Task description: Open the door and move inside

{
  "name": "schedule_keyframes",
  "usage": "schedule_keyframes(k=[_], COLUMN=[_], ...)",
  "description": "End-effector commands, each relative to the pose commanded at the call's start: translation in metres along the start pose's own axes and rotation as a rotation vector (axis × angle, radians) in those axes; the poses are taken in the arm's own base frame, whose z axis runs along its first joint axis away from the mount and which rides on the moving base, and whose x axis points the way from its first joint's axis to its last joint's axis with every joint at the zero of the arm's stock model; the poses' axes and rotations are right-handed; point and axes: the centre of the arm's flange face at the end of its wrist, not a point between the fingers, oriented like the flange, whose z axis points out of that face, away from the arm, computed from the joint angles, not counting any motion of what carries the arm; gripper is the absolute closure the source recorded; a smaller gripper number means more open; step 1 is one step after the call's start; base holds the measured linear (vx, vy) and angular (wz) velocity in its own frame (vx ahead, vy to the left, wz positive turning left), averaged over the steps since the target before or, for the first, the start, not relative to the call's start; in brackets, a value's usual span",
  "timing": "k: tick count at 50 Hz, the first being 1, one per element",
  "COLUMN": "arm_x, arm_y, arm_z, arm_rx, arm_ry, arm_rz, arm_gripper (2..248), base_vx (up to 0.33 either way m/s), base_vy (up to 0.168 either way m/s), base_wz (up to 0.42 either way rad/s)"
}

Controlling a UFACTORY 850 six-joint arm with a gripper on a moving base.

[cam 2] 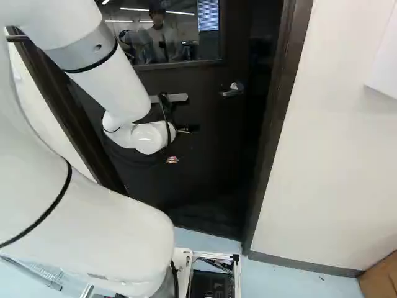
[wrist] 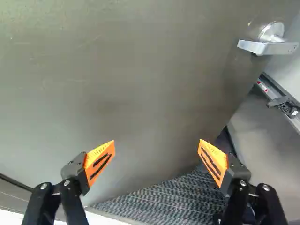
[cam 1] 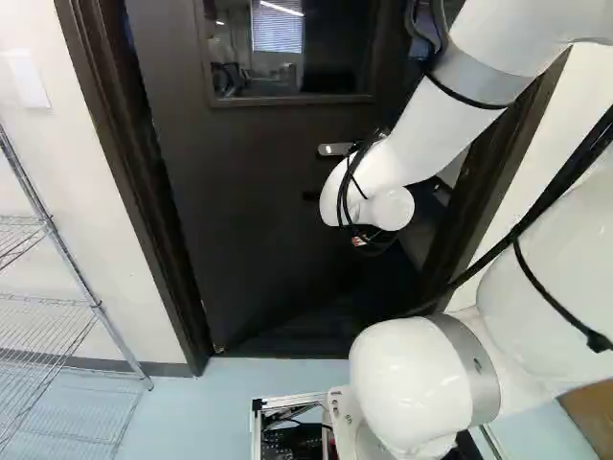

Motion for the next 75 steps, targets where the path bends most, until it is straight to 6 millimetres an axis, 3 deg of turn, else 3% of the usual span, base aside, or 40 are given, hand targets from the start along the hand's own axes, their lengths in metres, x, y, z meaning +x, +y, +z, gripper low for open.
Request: schedule_keyframes(k=[24,50,75], arm_x=[0.0,0.0,-0.001], arm_y=[0.0,0.001,0.012], arm_z=[0.0,0.0,-0.001], arm_rx=[0.0,-0.015,-0.14], arm_ry=[0.0,0.0,0.0], arm_rz=[0.0,0.02,0.184], arm_gripper=[3,3,3], base_vx=[0.172,0.001,0.0], base_vy=[0.142,0.001,0.0], base_wz=[-0.039,-0.002,0.0])
